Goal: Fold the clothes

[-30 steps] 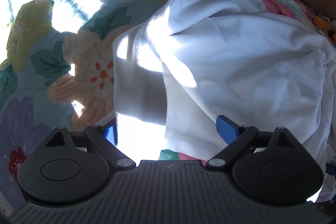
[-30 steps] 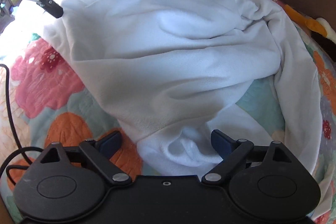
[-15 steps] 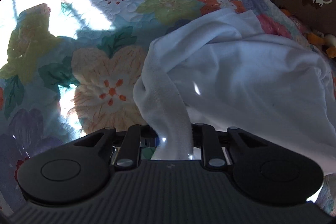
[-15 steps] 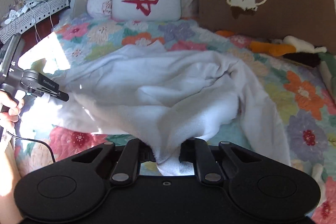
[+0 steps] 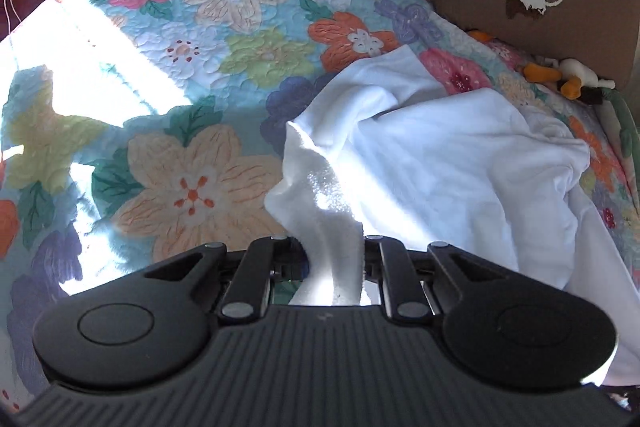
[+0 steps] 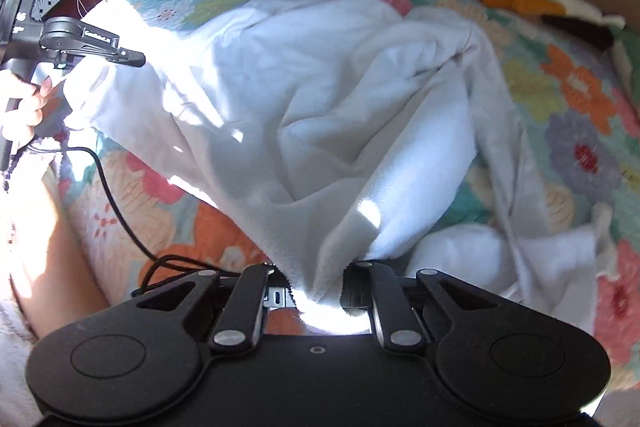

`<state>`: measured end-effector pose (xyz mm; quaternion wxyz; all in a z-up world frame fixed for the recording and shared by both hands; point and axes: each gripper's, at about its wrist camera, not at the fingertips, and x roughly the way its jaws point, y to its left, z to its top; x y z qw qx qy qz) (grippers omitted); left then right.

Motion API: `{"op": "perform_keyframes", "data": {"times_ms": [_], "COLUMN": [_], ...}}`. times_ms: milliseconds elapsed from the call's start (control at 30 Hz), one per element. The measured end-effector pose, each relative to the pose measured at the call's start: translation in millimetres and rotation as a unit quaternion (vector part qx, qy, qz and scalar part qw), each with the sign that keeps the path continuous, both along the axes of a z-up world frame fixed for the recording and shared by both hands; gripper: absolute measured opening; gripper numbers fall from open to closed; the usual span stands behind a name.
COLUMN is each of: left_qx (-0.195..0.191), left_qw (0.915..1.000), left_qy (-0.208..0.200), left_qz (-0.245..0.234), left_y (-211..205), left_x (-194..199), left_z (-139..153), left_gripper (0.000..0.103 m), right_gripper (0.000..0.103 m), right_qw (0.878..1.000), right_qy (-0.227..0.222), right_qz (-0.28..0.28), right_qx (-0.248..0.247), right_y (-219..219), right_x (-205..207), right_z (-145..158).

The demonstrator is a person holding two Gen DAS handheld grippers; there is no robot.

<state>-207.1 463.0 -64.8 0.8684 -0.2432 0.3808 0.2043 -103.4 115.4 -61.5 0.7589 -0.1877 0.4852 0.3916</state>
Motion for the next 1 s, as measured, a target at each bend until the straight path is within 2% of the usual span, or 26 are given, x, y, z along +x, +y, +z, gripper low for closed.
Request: {"op": "perform_keyframes", "data": {"times_ms": [100, 200, 300, 367, 400, 467, 500, 533, 567, 600, 633, 767, 900, 933, 1000], "left_qx": [0.003, 0.029, 0.04, 0.022, 0.012, -0.002, -0.002, 0.005, 0.013, 0.022, 0.033, 0.049, 0.052, 0.058, 0.073], "left_qw": [0.9999, 0.9992, 0.9986, 0.9993, 0.9996, 0.9999, 1.0, 0.9999, 0.9997, 0.9994, 0.9989, 0.9974, 0.9948, 0.9939, 0.9934], "left_qy": [-0.014, -0.017, 0.0, 0.018, 0.02, 0.01, 0.002, -0.005, -0.012, -0.018, -0.022, -0.041, -0.067, -0.068, -0.053], "left_qz": [0.0, 0.023, 0.034, 0.023, 0.016, 0.005, 0.0, -0.007, -0.014, -0.02, -0.024, -0.034, -0.057, -0.064, -0.071], "left_y": [-4.8, -2.8, 3.4, 4.4, 1.9, -5.6, -11.3, -18.3, -25.3, -31.4, -35.7, -44.2, -45.0, -44.9, -43.2], "left_x": [-18.3, -31.3, -29.9, -23.8, -23.2, -28.2, -32.5, -36.7, -40.8, -44.1, -45.8, -51.2, -46.9, -40.5, -20.4], "left_z": [8.9, 18.3, 15.9, 10.9, 10.7, 17.4, 23.8, 31.5, 39.1, 46.9, 54.2, 81.4, 102.7, 103.4, 97.7], "left_gripper": [0.014, 0.011, 0.011, 0.011, 0.012, 0.015, 0.019, 0.029, 0.034, 0.044, 0.049, 0.054, 0.068, 0.073, 0.074], "right_gripper": [0.014, 0.014, 0.015, 0.022, 0.023, 0.032, 0.035, 0.045, 0.054, 0.056, 0.057, 0.058, 0.059, 0.062, 0.072], "right_qw": [0.999, 0.998, 1.0, 0.999, 0.998, 0.998, 0.999, 0.999, 0.999, 0.998, 0.998, 0.994, 0.981, 0.979, 0.98], "right_qy": [0.04, 0.032, 0.0, 0.014, 0.025, 0.036, 0.031, 0.028, 0.028, 0.028, 0.028, 0.055, 0.114, 0.116, 0.09], "right_qz": [-0.017, -0.02, 0.003, -0.008, -0.019, -0.035, -0.037, -0.039, -0.041, -0.044, -0.046, -0.058, -0.039, -0.028, -0.003], "right_qx": [0.025, 0.04, -0.019, -0.046, -0.045, -0.031, -0.014, 0.0, 0.014, 0.028, 0.038, 0.072, 0.151, 0.164, 0.176], "right_y": [-4.7, -12.1, -10.6, -9.2, -9.5, -11.1, -12.8, -14.9, -17.6, -19.9, -22.5, -31.6, -38.1, -37.2, -29.6], "right_x": [-2.0, -3.5, -4.9, 1.2, 2.0, -0.4, -3.0, -5.1, -6.8, -8.5, -8.6, -2.8, -2.6, -2.7, -0.7], "right_z": [0.6, 13.3, 2.9, -9.3, -9.0, -0.9, 9.0, 18.3, 28.9, 39.6, 47.6, 76.2, 105.2, 111.5, 119.8]}}
